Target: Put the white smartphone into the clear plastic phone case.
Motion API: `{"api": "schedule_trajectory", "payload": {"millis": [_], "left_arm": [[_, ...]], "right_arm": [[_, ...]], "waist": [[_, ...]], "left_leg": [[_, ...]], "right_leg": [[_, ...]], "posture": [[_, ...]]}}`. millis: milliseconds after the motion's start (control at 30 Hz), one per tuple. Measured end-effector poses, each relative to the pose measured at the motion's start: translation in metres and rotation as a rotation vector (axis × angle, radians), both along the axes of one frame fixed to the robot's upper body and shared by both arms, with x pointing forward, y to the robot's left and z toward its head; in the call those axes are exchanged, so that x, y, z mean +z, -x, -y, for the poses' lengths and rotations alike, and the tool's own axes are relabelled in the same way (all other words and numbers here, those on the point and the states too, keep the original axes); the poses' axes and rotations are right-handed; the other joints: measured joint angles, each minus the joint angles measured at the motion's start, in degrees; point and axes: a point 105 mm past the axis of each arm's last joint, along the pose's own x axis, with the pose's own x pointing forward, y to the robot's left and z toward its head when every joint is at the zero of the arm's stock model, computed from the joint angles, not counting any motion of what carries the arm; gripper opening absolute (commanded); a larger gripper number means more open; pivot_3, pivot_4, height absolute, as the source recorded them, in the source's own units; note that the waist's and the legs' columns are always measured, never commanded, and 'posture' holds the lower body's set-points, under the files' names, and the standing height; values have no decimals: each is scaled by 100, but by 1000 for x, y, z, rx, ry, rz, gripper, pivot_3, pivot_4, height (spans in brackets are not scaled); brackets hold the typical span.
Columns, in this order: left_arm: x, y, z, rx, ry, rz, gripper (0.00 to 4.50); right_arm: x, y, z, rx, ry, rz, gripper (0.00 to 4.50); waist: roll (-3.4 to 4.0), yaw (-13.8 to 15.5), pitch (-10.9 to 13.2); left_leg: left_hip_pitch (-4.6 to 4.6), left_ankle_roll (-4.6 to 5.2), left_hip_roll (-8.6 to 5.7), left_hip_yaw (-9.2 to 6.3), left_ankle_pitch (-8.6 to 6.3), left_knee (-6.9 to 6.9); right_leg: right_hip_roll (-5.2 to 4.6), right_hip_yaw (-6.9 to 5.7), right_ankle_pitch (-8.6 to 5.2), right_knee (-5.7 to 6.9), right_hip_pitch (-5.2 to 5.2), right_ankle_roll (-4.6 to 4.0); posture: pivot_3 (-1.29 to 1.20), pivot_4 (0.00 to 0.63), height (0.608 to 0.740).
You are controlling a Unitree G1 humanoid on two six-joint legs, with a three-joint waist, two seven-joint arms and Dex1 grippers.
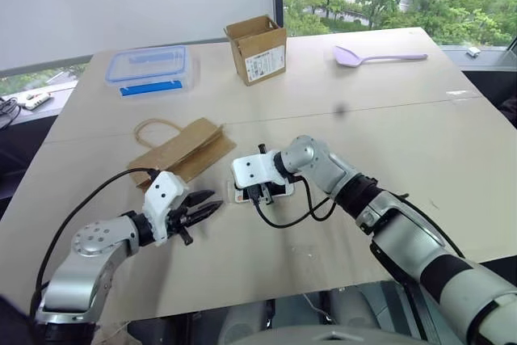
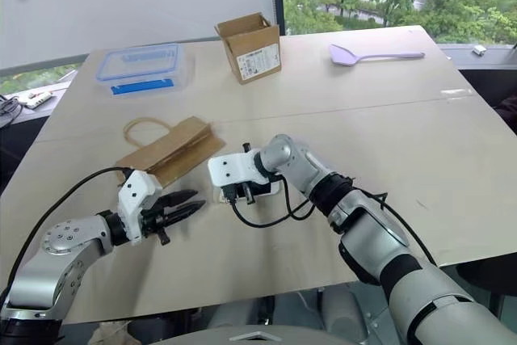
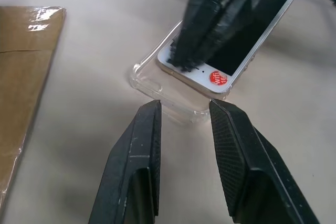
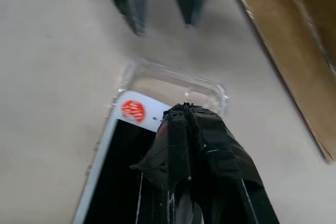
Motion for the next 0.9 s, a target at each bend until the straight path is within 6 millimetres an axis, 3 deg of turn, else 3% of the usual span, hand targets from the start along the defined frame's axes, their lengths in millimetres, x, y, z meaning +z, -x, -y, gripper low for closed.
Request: {"api": "schedule_trajectory", "payload": {"millis": [167,333,400,567,900], "left_arm": [[-6,6,-2,-31,35,-41,1461],[-9,8,-4,-46,81,-71,1461],[-6,6,-3,-59,94,-58,1461],[-5,7,-4,-75,118,-62,1461],[-3,12,-9,-81,120,-60,1461]], "right_arm": [[18,6,10,-78,-139,-214,0],[75,16,24,-60,-281,-332,0],[84,22,31,-32,-255,-319,0],[51,33,57,-73,-33,-358,0],[21,37,59,-62,92,-355,0]], "waist": [[-14,9,27],[-19,5,57],[-18,10,58],[-28,13,72],[-41,9,97]], "left_leg": [[-51,0,-1,1,0,2],[-119,-7,0,-9,-3,8],[-119,-9,0,-11,-4,-1],[-121,-8,-1,-10,-4,-7],[-121,-8,0,-9,-4,-7]], "right_leg": [[-3,0,5,-1,-46,-4],[-6,-10,19,2,-100,17],[-8,-15,18,-7,-99,15],[-11,-19,7,-22,-98,-5],[-8,-18,7,-22,-97,-3]], "posture": [[0,150,740],[0,150,740],[0,150,740],[0,150,740],[0,150,740]]}}
